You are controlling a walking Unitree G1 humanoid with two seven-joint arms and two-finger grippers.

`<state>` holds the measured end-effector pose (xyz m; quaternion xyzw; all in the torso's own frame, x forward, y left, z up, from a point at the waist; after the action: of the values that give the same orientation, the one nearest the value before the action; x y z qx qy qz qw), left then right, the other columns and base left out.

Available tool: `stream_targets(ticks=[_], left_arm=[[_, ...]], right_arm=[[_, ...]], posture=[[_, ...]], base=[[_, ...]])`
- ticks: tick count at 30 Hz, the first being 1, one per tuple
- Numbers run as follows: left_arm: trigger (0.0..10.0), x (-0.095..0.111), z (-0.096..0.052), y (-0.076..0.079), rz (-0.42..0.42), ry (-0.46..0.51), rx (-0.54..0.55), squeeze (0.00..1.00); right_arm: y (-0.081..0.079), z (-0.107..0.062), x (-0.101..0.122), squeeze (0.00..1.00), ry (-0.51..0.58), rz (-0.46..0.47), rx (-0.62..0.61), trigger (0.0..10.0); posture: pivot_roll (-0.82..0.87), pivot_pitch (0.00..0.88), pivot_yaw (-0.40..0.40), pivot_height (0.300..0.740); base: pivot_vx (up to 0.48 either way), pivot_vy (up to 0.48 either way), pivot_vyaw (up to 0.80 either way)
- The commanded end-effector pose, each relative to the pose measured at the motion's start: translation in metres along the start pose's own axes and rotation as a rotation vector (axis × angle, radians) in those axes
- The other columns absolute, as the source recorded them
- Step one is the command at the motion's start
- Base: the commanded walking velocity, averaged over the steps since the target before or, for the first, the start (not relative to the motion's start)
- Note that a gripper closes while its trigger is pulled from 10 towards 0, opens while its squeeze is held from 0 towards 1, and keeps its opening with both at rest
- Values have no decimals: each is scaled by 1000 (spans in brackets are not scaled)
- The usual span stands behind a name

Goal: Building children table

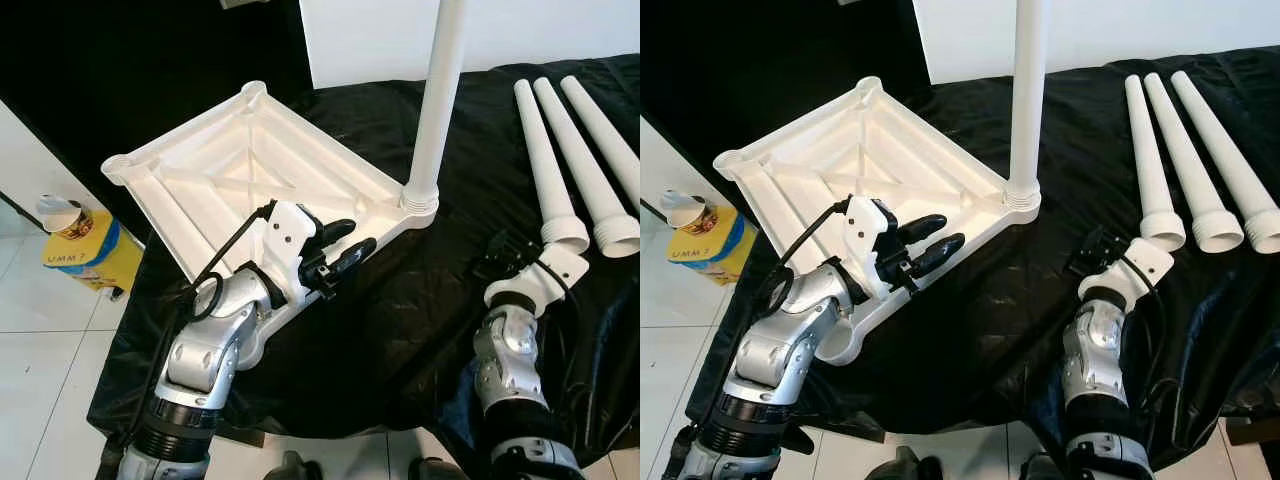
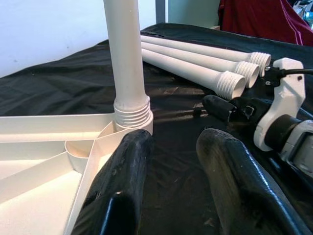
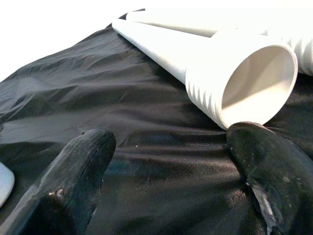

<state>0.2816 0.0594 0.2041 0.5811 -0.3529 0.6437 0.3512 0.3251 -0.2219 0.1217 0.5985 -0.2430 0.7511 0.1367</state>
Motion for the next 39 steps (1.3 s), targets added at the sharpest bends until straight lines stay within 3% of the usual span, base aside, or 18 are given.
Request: stream_targets(ticks=[1, 12, 25, 32, 39], left_arm=[[10000, -2, -4, -1, -8, -17, 28, 0], [10000, -2, -8, 0, -21, -42, 46, 0], [10000, -1, -8, -4, -17, -41, 69, 0], [10000, 1, -6, -6, -15, -24, 88, 0], [10000, 1, -7, -7, -14, -21, 104, 0]], right_arm=[[6, -2, -9, 0, -35, -5, -35, 10000], [3, 4, 1, 0, 23, -46, -39, 10000], [4, 0, 1, 0, 37, -112, -80, 10000], [7, 14, 10, 0, 71, -147, -65, 10000], [0, 24, 13, 0, 64, -125, -21, 10000]], posture=[[57, 159, 147, 740], [74, 181, 150, 740], [60, 169, 139, 740], [56, 160, 117, 740], [58, 157, 108, 740]], base=[[0, 0, 0], [0, 0, 0], [0, 0, 0], [0, 0, 0], [0, 0, 0]])
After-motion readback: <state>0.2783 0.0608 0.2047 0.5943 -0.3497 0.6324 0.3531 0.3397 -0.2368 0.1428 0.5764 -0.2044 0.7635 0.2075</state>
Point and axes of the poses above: a point about 5 cm out from each wrist's last joint towards the gripper, its own z axis pointing out of the wrist towards the gripper, its own x axis along the axis of the wrist's last joint, y = z × x, the point moved 2 cm from there along z, pointing out of the wrist towards the gripper, and after that the axes turned 7 degrees about -z, right-handed, at the moved point
